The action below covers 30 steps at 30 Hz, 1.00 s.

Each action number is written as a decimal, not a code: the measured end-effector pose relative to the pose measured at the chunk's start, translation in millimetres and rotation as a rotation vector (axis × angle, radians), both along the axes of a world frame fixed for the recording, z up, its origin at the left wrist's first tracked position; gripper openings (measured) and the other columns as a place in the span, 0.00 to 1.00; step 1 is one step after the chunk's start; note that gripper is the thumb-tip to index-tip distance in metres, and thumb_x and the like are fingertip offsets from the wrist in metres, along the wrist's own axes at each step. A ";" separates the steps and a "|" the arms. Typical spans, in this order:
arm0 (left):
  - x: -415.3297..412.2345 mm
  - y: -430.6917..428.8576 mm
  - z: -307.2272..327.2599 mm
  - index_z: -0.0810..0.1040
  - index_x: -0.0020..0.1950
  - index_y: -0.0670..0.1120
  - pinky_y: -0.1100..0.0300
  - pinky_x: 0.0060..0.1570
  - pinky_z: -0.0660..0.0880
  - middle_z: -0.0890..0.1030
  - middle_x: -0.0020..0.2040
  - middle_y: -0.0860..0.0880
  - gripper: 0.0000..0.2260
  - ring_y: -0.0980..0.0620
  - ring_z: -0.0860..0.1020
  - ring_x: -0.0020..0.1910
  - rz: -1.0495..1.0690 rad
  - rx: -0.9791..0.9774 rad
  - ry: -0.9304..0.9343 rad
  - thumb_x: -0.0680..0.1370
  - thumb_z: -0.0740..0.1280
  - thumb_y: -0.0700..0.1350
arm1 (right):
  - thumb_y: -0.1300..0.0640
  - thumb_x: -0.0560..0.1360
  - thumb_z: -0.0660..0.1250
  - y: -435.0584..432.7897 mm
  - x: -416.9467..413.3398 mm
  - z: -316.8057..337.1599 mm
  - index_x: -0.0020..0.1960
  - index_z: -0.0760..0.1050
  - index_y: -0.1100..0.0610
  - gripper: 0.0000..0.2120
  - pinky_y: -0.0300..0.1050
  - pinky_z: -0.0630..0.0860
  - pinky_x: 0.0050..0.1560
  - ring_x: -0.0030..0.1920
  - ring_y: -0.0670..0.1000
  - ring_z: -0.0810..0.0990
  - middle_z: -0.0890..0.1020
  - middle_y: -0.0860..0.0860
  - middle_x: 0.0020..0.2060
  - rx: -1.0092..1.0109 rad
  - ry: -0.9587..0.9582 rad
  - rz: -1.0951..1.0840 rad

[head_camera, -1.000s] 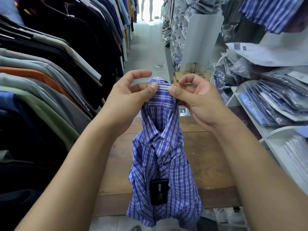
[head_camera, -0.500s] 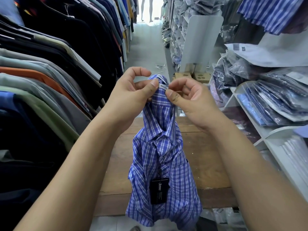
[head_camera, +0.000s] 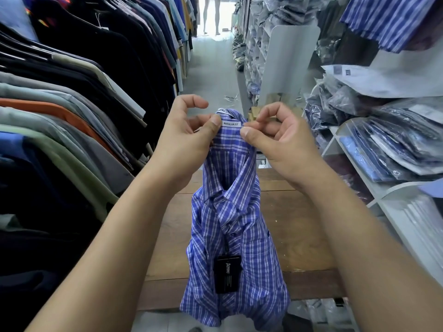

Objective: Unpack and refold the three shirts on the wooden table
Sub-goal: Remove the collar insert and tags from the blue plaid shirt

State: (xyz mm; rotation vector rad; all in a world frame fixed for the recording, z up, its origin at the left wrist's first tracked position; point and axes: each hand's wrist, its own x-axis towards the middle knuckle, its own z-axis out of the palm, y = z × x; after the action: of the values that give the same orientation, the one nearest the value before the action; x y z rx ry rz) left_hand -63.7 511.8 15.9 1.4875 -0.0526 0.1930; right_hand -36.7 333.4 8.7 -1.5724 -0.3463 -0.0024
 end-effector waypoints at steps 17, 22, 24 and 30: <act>-10.7 5.5 16.8 0.72 0.60 0.48 0.44 0.55 0.81 0.85 0.41 0.49 0.15 0.47 0.83 0.45 0.022 0.124 0.077 0.77 0.74 0.42 | 0.72 0.73 0.72 -13.9 -0.2 7.5 0.47 0.69 0.54 0.16 0.45 0.80 0.52 0.41 0.48 0.83 0.85 0.49 0.37 0.121 0.096 0.084; -10.4 6.3 23.1 0.73 0.59 0.47 0.48 0.52 0.83 0.86 0.44 0.46 0.16 0.48 0.85 0.48 0.005 0.104 0.152 0.76 0.75 0.41 | 0.71 0.73 0.72 -15.3 -1.1 9.6 0.49 0.70 0.55 0.16 0.45 0.80 0.51 0.42 0.49 0.83 0.85 0.50 0.37 0.129 0.103 0.089; -9.6 7.6 23.2 0.73 0.58 0.48 0.49 0.52 0.83 0.85 0.41 0.48 0.16 0.50 0.84 0.44 -0.009 0.076 0.174 0.75 0.75 0.40 | 0.71 0.73 0.72 -16.3 -0.7 9.9 0.50 0.70 0.55 0.16 0.46 0.79 0.51 0.42 0.50 0.83 0.86 0.51 0.38 0.131 0.106 0.099; -8.9 10.0 20.6 0.72 0.56 0.47 0.57 0.46 0.81 0.82 0.33 0.53 0.15 0.55 0.80 0.35 -0.052 -0.005 0.193 0.75 0.75 0.39 | 0.70 0.71 0.73 -17.9 1.2 8.4 0.50 0.73 0.56 0.15 0.46 0.79 0.51 0.44 0.51 0.84 0.86 0.53 0.40 0.165 0.129 0.125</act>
State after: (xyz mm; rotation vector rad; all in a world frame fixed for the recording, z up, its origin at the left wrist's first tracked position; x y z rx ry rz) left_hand -72.6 521.7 36.6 1.4921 0.0642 0.0072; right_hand -35.5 315.5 17.1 -1.3784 -0.3338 0.1635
